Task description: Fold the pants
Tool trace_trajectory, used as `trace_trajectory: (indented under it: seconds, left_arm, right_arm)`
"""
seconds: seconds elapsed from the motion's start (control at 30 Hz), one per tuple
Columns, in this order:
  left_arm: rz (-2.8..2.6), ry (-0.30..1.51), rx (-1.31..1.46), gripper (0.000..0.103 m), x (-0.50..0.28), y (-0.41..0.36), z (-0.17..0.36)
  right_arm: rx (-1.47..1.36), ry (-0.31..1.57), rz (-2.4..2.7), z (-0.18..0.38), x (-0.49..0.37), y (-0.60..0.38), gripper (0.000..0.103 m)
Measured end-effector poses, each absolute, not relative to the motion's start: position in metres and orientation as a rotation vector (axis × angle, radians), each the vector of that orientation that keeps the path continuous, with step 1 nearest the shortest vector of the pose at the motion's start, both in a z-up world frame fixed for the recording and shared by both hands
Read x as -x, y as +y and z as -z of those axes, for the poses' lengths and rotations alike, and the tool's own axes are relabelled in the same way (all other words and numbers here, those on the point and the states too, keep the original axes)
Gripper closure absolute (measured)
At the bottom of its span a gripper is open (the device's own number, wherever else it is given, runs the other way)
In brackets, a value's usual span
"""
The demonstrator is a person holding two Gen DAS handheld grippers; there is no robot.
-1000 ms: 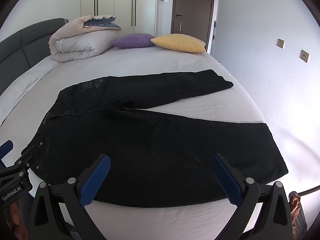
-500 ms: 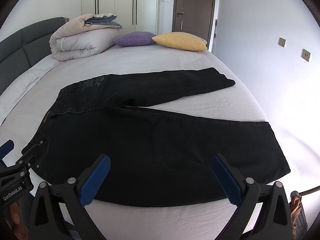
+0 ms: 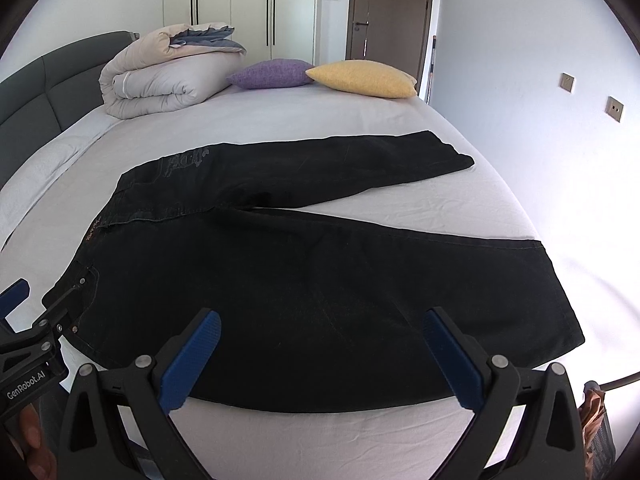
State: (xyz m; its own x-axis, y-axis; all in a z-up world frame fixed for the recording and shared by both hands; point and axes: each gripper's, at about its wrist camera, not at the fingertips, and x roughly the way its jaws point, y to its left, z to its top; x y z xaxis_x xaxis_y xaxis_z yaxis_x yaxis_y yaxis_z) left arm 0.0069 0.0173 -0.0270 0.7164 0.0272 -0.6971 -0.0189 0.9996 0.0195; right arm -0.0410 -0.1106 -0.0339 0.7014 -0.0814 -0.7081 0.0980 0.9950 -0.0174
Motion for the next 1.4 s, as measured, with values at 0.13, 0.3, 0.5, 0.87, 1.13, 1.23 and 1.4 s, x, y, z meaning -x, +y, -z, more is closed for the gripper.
trace_trajectory:
  seconds: [0.13, 0.3, 0.5, 0.87, 1.13, 1.23, 1.4]
  left_arm:
    - [-0.027, 0.776, -0.011, 0.0, -0.01, 0.017, 0.028]
    - [-0.028, 0.783, -0.009, 0.0, -0.012, 0.019, 0.03]
    - [-0.03, 0.793, -0.007, 0.0, -0.015, 0.019, 0.034]
    - [-0.042, 0.801, -0.033, 0.0, -0.026, 0.021, 0.049]
    - [0.031, 0.774, -0.066, 0.0, -0.07, 0.052, 0.047]
    - [0.056, 0.731, -0.133, 0.0, -0.099, 0.063, 0.04]
    - [0.051, 0.837, -0.231, 0.0, -0.176, 0.086, 0.038]
  right_arm:
    - [-0.022, 0.792, 0.098, 0.036, 0.04, -0.111, 0.0]
    - [-0.021, 0.799, 0.097, 0.038, 0.039, -0.11, 0.0]
    - [-0.02, 0.809, 0.096, 0.041, 0.036, -0.11, 0.0]
    - [-0.019, 0.841, 0.082, 0.051, 0.028, -0.111, 0.0]
    - [-0.06, 0.881, -0.011, 0.06, 0.007, -0.125, 0.0]
    - [-0.072, 0.877, -0.093, 0.055, -0.012, -0.132, 0.0]
    - [-0.034, 0.862, -0.207, 0.045, -0.048, -0.143, 0.0]
